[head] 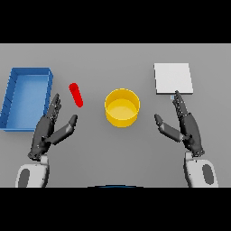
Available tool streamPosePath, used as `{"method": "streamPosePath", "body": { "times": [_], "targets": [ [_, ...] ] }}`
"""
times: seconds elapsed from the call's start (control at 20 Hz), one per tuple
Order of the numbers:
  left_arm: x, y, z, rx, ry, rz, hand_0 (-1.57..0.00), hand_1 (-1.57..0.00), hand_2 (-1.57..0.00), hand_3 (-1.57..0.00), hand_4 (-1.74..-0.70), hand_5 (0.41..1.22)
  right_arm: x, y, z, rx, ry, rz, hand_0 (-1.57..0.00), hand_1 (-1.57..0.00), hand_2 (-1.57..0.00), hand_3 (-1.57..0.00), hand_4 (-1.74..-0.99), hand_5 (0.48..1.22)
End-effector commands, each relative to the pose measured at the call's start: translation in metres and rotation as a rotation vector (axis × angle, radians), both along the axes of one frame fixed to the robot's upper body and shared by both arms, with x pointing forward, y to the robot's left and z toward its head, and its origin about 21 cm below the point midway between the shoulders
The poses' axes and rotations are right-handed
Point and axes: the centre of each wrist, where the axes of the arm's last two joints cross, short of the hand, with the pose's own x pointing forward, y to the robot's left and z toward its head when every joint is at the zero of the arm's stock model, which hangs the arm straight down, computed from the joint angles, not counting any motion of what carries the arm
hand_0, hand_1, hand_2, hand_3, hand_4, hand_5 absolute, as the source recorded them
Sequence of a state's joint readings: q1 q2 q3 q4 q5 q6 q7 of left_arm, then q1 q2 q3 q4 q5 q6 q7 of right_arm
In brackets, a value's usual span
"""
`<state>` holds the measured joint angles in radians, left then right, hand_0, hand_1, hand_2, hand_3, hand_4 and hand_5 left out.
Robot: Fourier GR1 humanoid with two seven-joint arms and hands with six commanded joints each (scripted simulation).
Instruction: Pick up the red beaker and tilt it to pour out 1 green nut into yellow bowl. Pick up the yellow bowl and place it on the metallic measuring scale.
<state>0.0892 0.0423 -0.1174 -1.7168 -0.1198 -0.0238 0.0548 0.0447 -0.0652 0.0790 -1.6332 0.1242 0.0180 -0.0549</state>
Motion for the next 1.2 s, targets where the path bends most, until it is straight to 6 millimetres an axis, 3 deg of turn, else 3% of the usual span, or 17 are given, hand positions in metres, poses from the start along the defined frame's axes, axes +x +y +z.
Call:
{"method": "streamPosePath", "body": {
  "times": [0.0,0.2,0.4,0.8,1.15],
  "targets": [
    [0.004,-0.003,-0.006,0.007,0.029,0.005,0.00,0.00,0.00,0.00,-1.18,0.658,-0.001,0.000,0.002,-0.001,-0.023,0.006,0.00,0.00,0.00,0.00,-1.284,0.618],
    [0.019,0.000,-0.014,0.028,0.030,0.016,0.00,0.00,0.00,0.00,-1.20,0.661,0.001,-0.007,0.003,-0.009,-0.024,0.014,0.00,0.00,0.00,0.00,-1.294,0.623],
    [0.052,-0.003,-0.020,0.045,0.037,0.032,0.00,0.00,0.00,0.00,-1.21,0.654,0.002,-0.005,0.005,0.006,-0.019,0.020,0.00,0.00,0.00,0.00,-1.292,0.615],
    [0.101,-0.023,-0.031,0.065,0.038,0.027,0.00,0.00,0.00,0.00,-1.22,0.633,0.002,-0.005,0.001,-0.011,-0.006,-0.002,0.00,0.00,0.00,0.00,-1.300,0.631],
    [0.121,-0.029,-0.038,0.074,0.012,0.020,0.00,0.00,0.00,0.00,-1.29,0.686,0.006,-0.008,0.004,-0.031,-0.009,-0.010,0.00,0.00,0.00,0.00,-1.300,0.646]
  ]
}}
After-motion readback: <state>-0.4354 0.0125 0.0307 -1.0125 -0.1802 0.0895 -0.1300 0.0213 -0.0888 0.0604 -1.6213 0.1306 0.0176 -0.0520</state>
